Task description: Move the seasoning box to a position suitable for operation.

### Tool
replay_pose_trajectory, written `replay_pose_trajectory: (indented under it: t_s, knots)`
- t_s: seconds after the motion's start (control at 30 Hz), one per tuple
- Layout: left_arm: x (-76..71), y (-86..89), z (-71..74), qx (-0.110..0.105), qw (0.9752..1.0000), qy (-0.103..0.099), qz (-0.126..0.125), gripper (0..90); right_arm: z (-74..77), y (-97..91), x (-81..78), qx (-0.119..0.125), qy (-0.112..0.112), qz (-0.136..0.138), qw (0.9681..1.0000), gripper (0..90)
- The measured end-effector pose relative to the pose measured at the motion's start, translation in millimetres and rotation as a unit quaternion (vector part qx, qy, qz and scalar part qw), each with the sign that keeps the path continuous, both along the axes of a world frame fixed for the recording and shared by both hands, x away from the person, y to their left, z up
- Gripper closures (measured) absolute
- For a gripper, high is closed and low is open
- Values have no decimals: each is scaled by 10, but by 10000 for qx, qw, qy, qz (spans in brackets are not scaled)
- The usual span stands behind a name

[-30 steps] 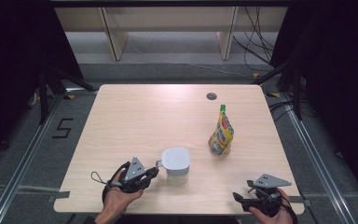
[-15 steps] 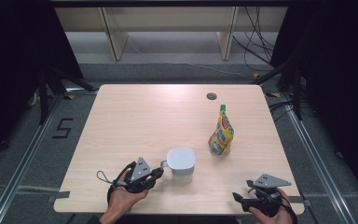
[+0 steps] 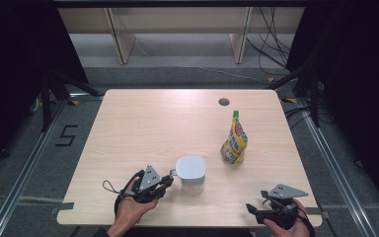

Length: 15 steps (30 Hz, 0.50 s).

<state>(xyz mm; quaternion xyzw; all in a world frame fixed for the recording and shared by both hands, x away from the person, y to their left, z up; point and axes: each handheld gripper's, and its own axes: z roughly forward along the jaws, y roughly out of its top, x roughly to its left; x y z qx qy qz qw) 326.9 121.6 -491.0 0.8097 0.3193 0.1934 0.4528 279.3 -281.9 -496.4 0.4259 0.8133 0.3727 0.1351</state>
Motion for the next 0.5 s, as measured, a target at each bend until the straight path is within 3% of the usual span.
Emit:
replay_pose_trajectory:
  t_s: [0.03, 0.1, 0.13, 0.17, 0.2, 0.23, 0.27, 0.3, 0.4, 0.47, 0.5]
  knots:
    - [-2, -1, -5, -63, 9999, 80, 39, 809, -1, -2, 0, 2, -2, 9, 10000, 264]
    - [1, -16, -5, -61, 9999, 40, 90, 805, 1, -6, -7, -26, 43, -27, 10000, 264]
    - [29, -9, 13, 154, 9998, -75, 44, 804, -3, -9, -2, -3, 40, -27, 10000, 264]
    - [34, -19, 5, 27, 9999, -34, 99, 805, -13, -1, -5, 75, 78, -75, 9999, 264]
    - [52, 7, 16, 89, 9999, 44, 73, 802, -13, -4, -3, 62, 76, -68, 9999, 264]
    - [51, 0, 16, -4, 9999, 68, 103, 799, -22, -13, 14, 65, 51, 25, 10000, 262]
    - [57, 8, 24, 26, 10000, 20, 34, 796, -16, -13, 10, 98, 80, 28, 9999, 262]
    - [44, 1, 25, -66, 9999, 88, 70, 781, -16, -11, 10, 87, 75, 19, 9999, 263]
    - [23, 15, 53, -76, 9999, 105, 88, 707, -21, -12, 18, 31, 18, 13, 10000, 262]
    - [9, 39, 72, -115, 9998, 161, -31, 644, -10, -20, 11, -11, -17, -20, 10000, 262]
    - [-15, 44, 82, -138, 9994, 304, -70, 611, -19, -16, 17, 78, 62, 32, 9999, 262]
